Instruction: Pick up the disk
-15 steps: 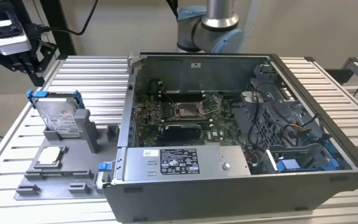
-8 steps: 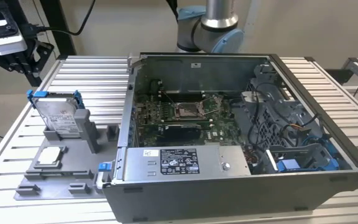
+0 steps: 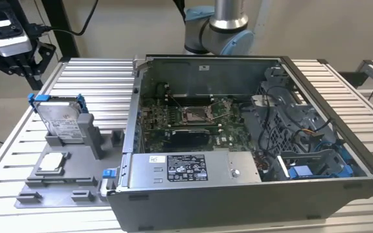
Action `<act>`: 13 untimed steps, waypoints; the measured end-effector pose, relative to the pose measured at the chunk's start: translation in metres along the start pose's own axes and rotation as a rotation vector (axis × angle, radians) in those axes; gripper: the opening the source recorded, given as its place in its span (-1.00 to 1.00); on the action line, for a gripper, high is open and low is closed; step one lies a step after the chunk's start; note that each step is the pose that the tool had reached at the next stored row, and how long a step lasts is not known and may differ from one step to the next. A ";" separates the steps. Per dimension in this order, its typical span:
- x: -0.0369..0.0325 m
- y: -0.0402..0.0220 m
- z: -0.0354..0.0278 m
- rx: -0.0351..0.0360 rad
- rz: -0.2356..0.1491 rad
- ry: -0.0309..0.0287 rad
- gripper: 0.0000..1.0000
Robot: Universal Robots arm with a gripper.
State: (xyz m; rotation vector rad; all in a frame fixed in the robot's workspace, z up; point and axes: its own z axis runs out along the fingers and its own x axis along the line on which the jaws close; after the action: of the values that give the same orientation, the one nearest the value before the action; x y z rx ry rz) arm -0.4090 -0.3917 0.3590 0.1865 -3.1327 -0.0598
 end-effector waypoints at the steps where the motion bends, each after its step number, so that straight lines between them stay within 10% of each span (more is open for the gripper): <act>1: 0.0000 0.0000 0.0000 0.0000 -0.019 0.0008 -1.00; 13: 0.0000 0.0000 0.0000 0.0001 -0.239 0.0091 -1.00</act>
State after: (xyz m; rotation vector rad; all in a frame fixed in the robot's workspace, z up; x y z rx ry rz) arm -0.4090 -0.3918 0.3590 0.5582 -3.0836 -0.0588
